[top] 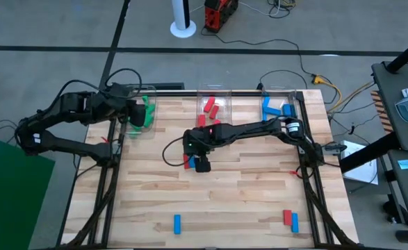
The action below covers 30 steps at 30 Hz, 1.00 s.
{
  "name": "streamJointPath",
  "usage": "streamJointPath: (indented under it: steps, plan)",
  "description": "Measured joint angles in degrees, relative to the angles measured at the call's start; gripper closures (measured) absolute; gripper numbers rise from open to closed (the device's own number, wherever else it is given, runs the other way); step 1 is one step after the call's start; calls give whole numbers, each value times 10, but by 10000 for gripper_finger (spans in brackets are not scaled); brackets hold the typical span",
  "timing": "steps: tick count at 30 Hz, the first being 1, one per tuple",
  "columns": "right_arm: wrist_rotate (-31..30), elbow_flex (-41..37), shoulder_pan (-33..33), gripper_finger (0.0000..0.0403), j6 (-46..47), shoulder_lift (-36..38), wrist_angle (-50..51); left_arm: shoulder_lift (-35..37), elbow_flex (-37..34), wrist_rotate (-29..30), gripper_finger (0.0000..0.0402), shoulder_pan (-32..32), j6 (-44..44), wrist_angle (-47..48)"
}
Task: Sort blocks
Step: Put the blue wooden block into the right transparent bin
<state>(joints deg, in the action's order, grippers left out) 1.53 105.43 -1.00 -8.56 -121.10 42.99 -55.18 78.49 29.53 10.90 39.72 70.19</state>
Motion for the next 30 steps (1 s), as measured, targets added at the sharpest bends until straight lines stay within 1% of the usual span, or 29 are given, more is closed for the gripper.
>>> streamJointPath:
  steps: [6,10,12,15,19,21,24,30]
  plan:
    - [11,0,0,170,-4,0,0,0,-3,0,248,0,0,0]
    - [64,0,0,165,-2,0,-2,0,-3,0,248,0,0,0]
    - [75,0,0,147,4,0,-3,0,-3,0,248,0,0,0]
    - [74,0,0,102,10,0,-3,0,-3,0,248,0,0,0]
    - [34,0,0,36,15,1,-10,0,-3,0,248,0,0,0]
    - [29,0,0,17,15,1,-19,0,-3,0,248,0,0,0]
    - [29,-1,-1,5,15,1,-27,0,-3,0,248,0,0,0]
    - [29,-1,3,4,9,1,-66,0,-3,0,248,0,0,0]
